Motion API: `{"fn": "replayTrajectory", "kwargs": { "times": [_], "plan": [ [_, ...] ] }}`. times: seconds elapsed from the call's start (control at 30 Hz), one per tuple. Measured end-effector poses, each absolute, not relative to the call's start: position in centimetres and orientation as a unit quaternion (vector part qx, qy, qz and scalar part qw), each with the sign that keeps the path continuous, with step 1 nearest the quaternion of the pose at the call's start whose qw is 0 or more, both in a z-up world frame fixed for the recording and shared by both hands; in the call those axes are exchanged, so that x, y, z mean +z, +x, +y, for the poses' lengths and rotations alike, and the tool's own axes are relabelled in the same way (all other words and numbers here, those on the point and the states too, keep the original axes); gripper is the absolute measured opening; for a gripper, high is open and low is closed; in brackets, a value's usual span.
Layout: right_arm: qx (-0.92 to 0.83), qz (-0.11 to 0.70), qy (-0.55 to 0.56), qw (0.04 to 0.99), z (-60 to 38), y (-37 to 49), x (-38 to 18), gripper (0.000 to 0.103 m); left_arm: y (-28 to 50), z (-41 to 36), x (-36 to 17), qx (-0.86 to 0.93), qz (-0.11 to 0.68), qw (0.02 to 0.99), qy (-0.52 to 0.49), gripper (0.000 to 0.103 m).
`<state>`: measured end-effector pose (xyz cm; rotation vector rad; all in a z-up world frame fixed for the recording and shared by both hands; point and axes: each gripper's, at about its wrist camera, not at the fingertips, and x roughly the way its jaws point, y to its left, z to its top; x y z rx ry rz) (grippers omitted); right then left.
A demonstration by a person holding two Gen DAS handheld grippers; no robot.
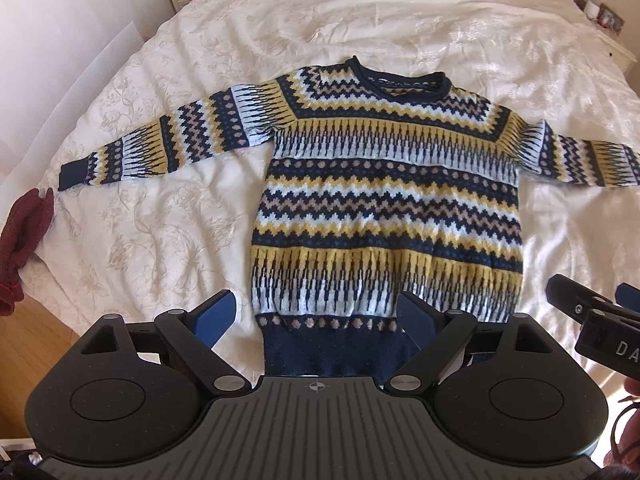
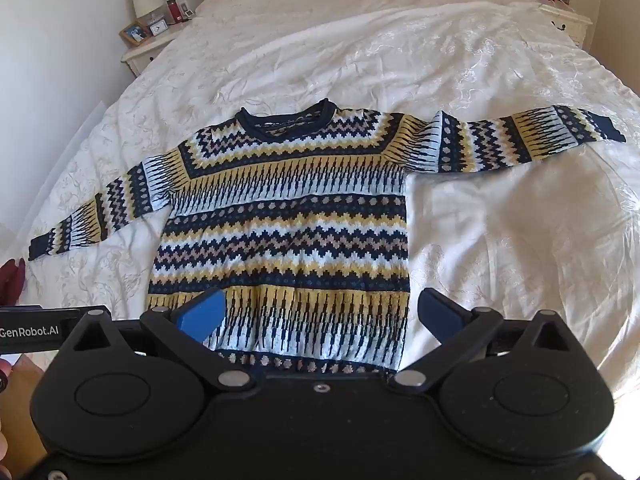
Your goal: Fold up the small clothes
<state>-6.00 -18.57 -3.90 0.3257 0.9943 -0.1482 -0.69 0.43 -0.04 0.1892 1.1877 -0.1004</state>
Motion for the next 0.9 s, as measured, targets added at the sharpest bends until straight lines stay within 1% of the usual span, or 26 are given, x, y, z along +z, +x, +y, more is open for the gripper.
{"fn": "replayTrajectory", "kwargs": {
  "times": [0.9],
  "plan": [
    [-0.066,0.483,0.148,0.861,-16.1,-4.3,-4.0,0.102,0.8,2.2,-0.9,-0.048,0.573,0.814,0.079,0.088]
  ]
}}
